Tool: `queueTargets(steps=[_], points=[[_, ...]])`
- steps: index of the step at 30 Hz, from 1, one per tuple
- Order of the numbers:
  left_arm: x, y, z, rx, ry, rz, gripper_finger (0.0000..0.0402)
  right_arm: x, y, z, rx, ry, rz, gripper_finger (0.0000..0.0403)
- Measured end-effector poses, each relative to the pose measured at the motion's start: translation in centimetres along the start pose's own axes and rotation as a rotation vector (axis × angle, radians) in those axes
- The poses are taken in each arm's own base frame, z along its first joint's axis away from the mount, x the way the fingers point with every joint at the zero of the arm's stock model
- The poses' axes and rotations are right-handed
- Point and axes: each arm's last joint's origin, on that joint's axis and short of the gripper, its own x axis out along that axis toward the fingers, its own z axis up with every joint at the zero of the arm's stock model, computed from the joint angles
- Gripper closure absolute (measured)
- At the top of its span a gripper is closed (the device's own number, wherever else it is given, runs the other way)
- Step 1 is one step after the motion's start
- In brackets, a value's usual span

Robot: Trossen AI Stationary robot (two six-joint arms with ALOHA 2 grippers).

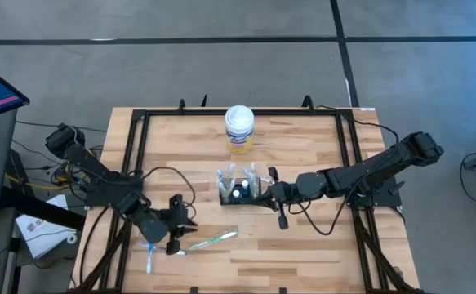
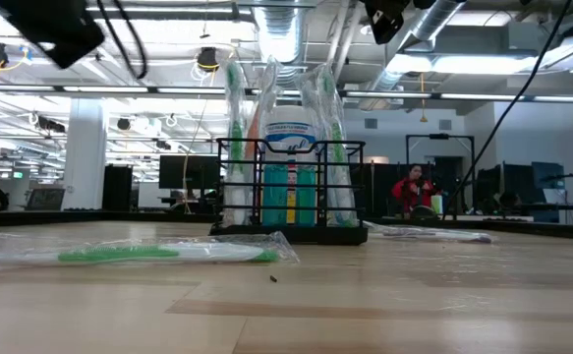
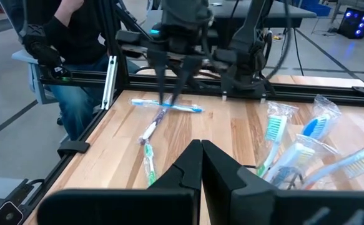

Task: Pick & Place toothbrushing station
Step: Put the bottom purple toothbrush into the mesh organizer

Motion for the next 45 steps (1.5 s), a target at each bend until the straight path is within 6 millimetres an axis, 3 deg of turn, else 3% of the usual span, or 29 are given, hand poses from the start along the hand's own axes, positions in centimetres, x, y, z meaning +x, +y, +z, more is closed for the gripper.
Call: queueTargets(steps=[10, 25, 35, 45], points=[[-0.5, -2.3, -2.6, -0.056, 0.173, -0.150, 0.0348, 0.0, 0.0, 0.0, 0.000, 0.003, 0.000, 0.0403], [2.4, -4.6, -7.9, -0.158, 0.487, -0.128, 0.0347, 0.0, 0.0, 0.0, 0.000, 0.002, 0.000, 0.0403], [2.8, -4.4, -8.4, -0.154, 0.520, -0.103, 0.0320, 0.0, 0.0, 0.1, 0.002, -0.013, 0.001, 0.0403], [2.7, -3.9, -8.7, -0.128, 0.557, -0.053, 0.0318, 0.0, 0.0, 0.1, 0.002, -0.011, 0.001, 0.0403]])
